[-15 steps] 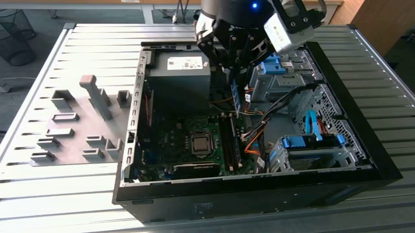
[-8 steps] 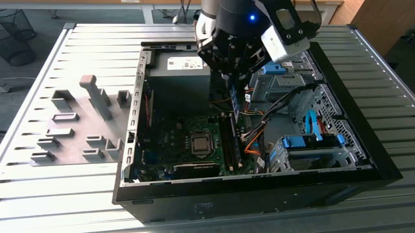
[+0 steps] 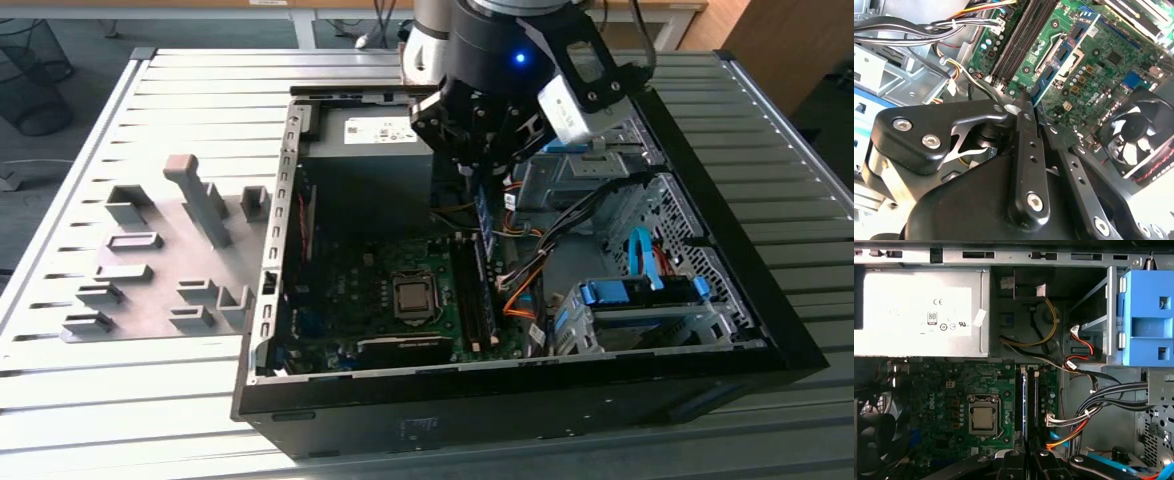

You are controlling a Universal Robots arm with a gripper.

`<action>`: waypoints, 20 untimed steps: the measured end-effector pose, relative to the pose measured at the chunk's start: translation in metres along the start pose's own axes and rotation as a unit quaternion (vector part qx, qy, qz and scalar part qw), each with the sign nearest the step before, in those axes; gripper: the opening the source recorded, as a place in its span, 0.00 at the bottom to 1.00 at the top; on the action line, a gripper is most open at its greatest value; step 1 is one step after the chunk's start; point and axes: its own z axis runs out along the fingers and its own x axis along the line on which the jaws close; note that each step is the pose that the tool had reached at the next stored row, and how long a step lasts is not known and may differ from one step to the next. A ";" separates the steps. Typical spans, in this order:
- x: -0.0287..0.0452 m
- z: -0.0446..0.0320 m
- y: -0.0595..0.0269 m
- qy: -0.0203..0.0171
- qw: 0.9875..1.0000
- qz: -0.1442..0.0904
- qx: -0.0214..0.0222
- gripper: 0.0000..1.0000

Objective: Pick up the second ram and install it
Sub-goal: 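Insert the second ram into the second slot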

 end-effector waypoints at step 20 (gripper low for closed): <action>-0.0006 0.0349 0.0001 0.000 1.000 -0.003 0.000 0.14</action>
